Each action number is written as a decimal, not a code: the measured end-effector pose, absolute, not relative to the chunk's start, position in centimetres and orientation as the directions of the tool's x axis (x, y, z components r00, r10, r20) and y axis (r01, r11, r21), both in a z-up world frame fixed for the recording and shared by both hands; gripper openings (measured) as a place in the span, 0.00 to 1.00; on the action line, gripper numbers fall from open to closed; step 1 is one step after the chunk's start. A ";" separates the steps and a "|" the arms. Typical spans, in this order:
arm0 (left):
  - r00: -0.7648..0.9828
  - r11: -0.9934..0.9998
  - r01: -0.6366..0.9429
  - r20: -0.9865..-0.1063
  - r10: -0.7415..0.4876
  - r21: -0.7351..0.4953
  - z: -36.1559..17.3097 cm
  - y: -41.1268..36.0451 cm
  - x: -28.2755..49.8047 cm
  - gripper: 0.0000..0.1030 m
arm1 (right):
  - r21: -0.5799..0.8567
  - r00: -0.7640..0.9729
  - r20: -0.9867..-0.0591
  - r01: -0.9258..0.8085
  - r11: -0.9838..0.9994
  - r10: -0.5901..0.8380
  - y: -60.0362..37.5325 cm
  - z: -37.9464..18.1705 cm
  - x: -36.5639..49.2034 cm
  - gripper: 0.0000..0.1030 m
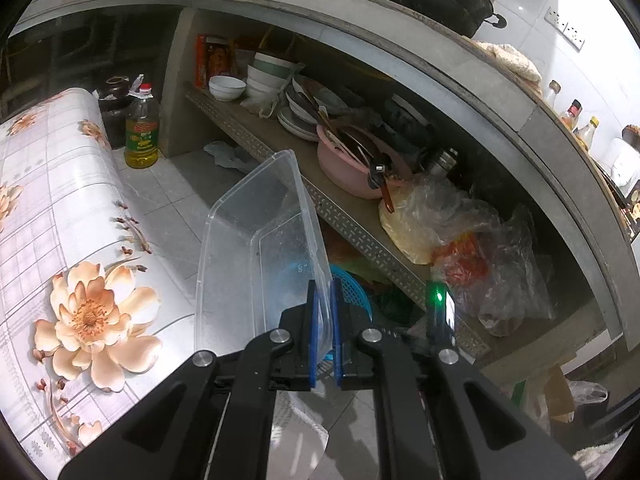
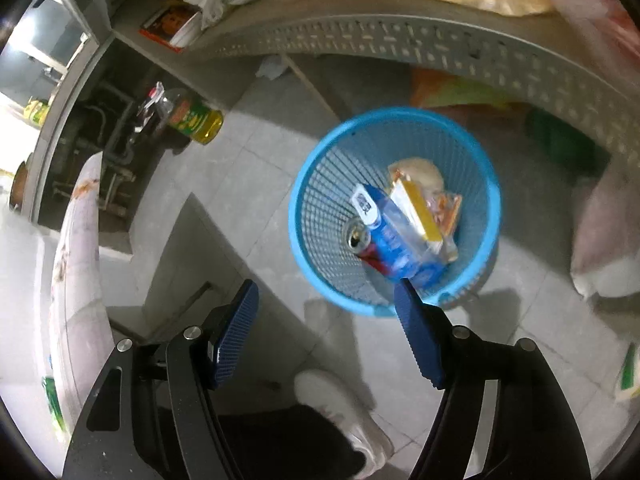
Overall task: Collect trash
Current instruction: 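Carry the toothpaste box and clear container to the blue wastebasket and release both, then move both tools back to the table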
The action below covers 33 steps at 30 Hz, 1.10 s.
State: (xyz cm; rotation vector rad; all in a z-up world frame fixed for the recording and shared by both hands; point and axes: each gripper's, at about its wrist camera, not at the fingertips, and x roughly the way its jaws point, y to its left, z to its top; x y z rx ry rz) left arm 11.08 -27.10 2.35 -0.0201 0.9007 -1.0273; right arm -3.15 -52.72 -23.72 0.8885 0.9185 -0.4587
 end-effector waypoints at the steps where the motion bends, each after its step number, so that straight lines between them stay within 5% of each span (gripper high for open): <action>1: 0.197 0.546 0.730 -0.638 -0.744 -0.412 2.3 -27.4 11.1 0.05 | 0.452 0.549 -0.836 0.677 0.581 0.011 -52.3 -23.6 -4.0 0.66; 13: -0.037 0.423 0.664 -0.591 -0.806 -0.617 0.4 -37.9 10.8 0.06 | 0.412 0.497 -0.868 0.732 0.542 -0.013 -51.0 -23.3 -12.9 0.66; 15: -0.051 0.397 0.630 -0.546 -0.836 -0.667 -0.7 -40.8 11.1 0.31 | 0.418 0.498 -0.867 0.739 0.528 -0.012 -51.0 -23.1 -13.3 0.66; 16: -0.053 0.420 0.613 -0.566 -0.823 -0.669 -1.8 -42.1 11.3 0.72 | 0.423 0.501 -0.865 0.743 0.519 -0.011 -51.0 -23.0 -13.4 0.66; 17: -0.053 0.463 0.591 -0.605 -0.795 -0.660 -3.1 -43.0 11.5 0.78 | 0.428 0.505 -0.863 0.743 0.515 -0.010 -51.0 -22.7 -13.6 0.66; 22: -0.106 0.513 0.522 -0.648 -0.754 -0.682 -6.3 -41.7 11.0 0.78 | 0.439 0.528 -0.849 0.724 0.532 -0.018 -50.4 -22.0 -13.7 0.66; 33: -0.020 0.485 0.592 -0.614 -0.789 -0.644 -1.3 -34.3 10.2 0.78 | 0.463 0.531 -0.846 0.695 0.550 0.041 -48.7 -22.8 -12.1 0.66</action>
